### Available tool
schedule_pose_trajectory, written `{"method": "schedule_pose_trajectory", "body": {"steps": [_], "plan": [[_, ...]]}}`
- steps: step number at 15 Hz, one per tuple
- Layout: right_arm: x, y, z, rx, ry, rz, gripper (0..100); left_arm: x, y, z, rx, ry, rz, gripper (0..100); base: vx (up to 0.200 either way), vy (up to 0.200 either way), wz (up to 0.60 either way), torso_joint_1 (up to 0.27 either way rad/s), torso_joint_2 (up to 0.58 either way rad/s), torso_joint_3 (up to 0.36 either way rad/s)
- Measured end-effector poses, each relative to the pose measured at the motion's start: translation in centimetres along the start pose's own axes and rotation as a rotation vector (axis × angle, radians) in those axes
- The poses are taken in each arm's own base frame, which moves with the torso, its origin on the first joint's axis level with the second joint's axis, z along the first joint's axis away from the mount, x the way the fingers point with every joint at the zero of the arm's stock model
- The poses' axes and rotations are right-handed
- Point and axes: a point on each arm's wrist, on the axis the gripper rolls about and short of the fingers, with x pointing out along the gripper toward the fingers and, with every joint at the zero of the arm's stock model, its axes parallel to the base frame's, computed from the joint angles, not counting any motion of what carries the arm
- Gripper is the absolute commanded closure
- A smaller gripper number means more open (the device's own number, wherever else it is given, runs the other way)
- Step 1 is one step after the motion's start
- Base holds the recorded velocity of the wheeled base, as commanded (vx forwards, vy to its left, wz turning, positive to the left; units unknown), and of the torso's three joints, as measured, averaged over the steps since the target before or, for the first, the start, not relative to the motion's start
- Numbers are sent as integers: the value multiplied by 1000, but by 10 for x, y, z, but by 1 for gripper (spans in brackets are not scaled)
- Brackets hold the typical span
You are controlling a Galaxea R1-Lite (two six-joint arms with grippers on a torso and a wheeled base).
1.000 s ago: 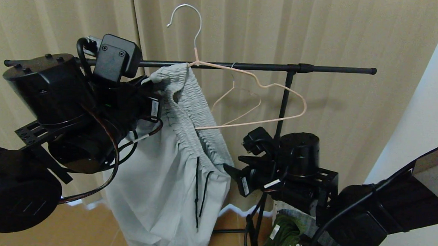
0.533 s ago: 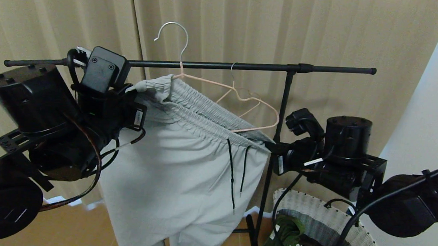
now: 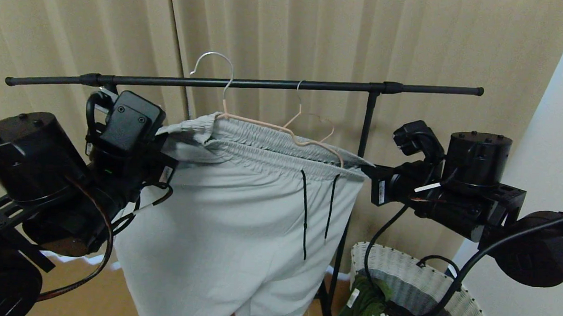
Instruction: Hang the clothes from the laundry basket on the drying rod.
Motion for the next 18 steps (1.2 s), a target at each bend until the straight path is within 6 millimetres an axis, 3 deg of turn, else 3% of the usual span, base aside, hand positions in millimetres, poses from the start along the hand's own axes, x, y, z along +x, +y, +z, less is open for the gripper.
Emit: {"method": "schedule_pose_trajectory", "body": {"steps": [4, 8, 9, 18], "plan": [[-5, 4, 7, -61, 14, 14, 100, -3, -3, -11, 88, 1, -65, 100, 0, 0, 0, 0, 0, 0], [-14, 34, 9, -152, 30, 106, 100, 3, -6, -7, 70, -13, -60, 100, 0, 0, 0, 0, 0, 0], [-16, 42, 9, -173, 34, 130, 0, 5, -7, -4, 62, -22, -60, 100, 0, 0, 0, 0, 0, 0], [-25, 67, 36, -354, -122, 242, 0, 7, -12, 1, 49, -34, -70, 100, 0, 0, 0, 0, 0, 0]]}}
